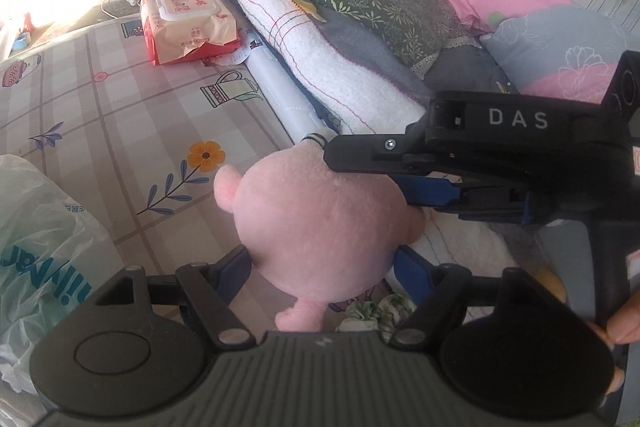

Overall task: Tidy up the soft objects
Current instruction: 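Grasp the pink plush pig by its feet with the right tool, then carry the pink plush pig into the box and release it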

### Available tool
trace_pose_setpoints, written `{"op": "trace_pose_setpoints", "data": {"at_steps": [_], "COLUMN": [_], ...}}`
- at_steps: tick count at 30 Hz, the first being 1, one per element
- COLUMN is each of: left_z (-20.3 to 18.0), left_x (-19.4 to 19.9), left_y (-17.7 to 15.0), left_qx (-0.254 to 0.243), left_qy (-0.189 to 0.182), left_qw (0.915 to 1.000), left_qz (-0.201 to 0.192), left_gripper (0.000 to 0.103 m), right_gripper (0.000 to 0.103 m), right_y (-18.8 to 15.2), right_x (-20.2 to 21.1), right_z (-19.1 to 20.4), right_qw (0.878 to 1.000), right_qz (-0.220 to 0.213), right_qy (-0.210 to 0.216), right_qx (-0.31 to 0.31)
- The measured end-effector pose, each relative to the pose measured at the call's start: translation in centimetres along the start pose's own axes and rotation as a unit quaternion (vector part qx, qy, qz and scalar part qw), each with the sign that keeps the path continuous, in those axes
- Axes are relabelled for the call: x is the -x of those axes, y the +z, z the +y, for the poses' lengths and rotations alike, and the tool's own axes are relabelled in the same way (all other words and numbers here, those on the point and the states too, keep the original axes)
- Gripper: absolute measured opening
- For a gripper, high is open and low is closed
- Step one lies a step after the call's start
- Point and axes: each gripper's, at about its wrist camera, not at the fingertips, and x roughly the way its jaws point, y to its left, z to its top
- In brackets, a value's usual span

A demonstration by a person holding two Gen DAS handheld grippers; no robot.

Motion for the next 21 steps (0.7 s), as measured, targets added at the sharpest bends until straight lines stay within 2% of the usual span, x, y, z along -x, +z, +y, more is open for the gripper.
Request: {"op": "trace_pose_setpoints", "data": {"at_steps": [6,11,15,21], "left_z": [0.1,3.0,6.6,14.0], "left_x": [6.7,13.0,17.5,23.1], "left_y": [-1.0,-2.4,-4.1,-7.8], "left_qx": [-0.001,0.032,0.068,0.147], "left_qy": [0.013,0.042,0.074,0.126], "left_qw": [0.9976,0.9911,0.9829,0.9633], "left_qz": [-0.068,-0.123,-0.154,-0.186], "left_gripper": [0.079,0.079,0.079,0.079], "right_gripper": [0.056,0.058,0.059,0.062], "right_y": [-1.2,-3.3,-5.4,-9.9], "right_x": [4.7,6.4,5.2,0.9], "right_z": [5.8,12.6,18.4,28.7], "right_qw": [0.997,0.99,0.984,0.966], "right_qz": [-0.037,-0.041,-0.02,0.044], "right_qy": [0.029,0.055,0.088,0.128], "right_qx": [0.053,0.119,0.156,0.222]}}
